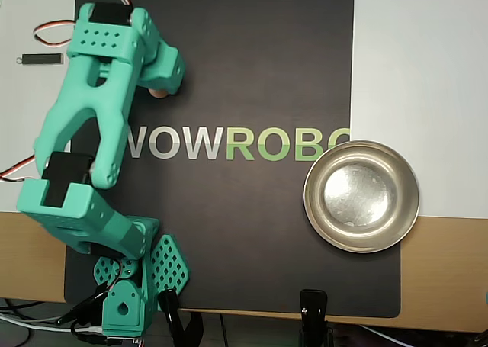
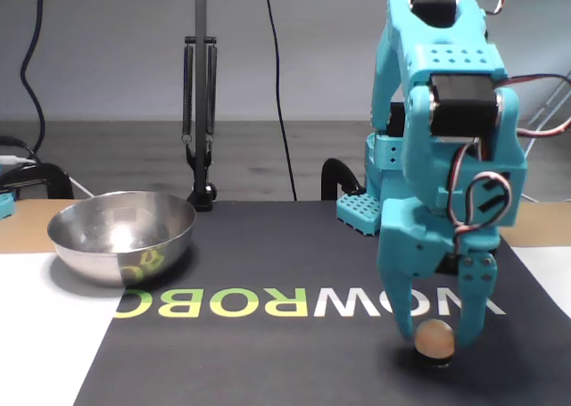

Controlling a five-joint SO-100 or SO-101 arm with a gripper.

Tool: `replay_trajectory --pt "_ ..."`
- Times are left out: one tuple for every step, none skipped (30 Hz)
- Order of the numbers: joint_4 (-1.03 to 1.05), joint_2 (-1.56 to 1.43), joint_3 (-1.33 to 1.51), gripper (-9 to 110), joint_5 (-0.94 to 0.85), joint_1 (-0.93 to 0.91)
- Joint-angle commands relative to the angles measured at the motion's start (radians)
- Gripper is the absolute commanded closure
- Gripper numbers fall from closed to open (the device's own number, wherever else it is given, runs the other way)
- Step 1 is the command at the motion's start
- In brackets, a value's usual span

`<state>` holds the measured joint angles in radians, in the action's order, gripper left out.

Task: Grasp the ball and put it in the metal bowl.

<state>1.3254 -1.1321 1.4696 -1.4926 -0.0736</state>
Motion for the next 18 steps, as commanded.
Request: replay_trajectory --pt "-0.003 -0.003 -0.038 43 -0.006 -0.005" --pt "-0.003 -0.003 -0.038 43 -0.006 -0.005" --pt "-0.003 -0.003 -0.038 43 -0.006 -0.003" --pt "-0.003 -0.003 -0.038 43 -0.006 -0.002" --pt "-0.003 -0.003 -0.038 43 -0.006 -0.002" --pt "-0.003 -0.003 -0.038 43 -0.006 -0.002" --pt "-0.003 -0.003 -0.038 43 -0.006 -0.002" --pt "-0.003 -0.003 -0.038 43 -0.006 -0.002" --pt "-0.003 -0.003 -0.038 43 -0.006 -0.002" --pt "-0.003 -0.003 -0.038 44 -0.006 -0.002" --pt "-0.003 -0.003 -0.038 44 -0.006 -0.002" --pt "-0.003 -0.003 -0.038 44 -0.006 -0.002" --pt "-0.003 -0.003 -0.038 44 -0.006 -0.002" --pt "-0.003 -0.003 -0.038 44 -0.006 -0.002" --pt "-0.003 -0.003 -0.038 46 -0.006 -0.003" --pt "-0.003 -0.003 -0.038 51 -0.006 -0.003" --pt "-0.003 -0.003 -0.038 58 -0.006 -0.005" --pt "-0.003 -0.003 -0.038 66 -0.005 -0.005"
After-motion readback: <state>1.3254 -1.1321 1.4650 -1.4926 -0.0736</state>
